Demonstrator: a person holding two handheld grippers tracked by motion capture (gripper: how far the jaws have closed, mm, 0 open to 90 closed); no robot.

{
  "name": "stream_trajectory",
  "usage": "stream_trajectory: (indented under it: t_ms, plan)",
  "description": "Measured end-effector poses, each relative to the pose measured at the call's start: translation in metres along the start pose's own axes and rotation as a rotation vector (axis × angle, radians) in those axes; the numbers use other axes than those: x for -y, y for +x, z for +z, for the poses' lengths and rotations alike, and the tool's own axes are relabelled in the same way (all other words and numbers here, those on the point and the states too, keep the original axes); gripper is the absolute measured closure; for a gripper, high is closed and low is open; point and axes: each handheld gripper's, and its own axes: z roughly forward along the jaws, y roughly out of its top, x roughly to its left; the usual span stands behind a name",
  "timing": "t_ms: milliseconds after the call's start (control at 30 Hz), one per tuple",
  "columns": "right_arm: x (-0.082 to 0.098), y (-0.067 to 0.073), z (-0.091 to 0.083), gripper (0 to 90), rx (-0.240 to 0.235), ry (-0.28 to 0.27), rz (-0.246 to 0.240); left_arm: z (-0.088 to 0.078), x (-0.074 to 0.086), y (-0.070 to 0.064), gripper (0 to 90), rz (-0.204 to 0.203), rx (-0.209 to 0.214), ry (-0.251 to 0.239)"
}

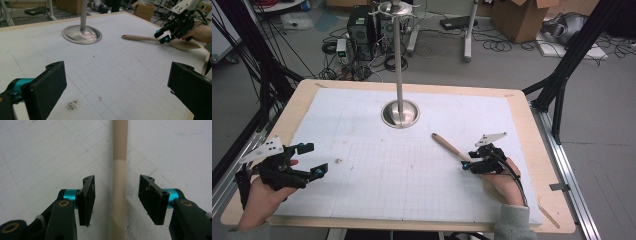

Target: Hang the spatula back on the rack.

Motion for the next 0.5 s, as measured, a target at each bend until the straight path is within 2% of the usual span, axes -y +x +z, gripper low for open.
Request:
stream_trajectory:
  t_ms: [233, 500]
  plan:
    - [0.0001, 0.0005, 0.0055, 51.2, 0.005, 0.038, -0.003, -0.0008, 0.0007, 0.0015, 2.6, -0.002, -0.006, 0.0]
    - [0.0003, 0.0013, 0.0059, 57.8, 0.006, 0.055, 0.005, -0.0001, 0.001, 0.0014, 2.6, -0.002, -0.008, 0.005]
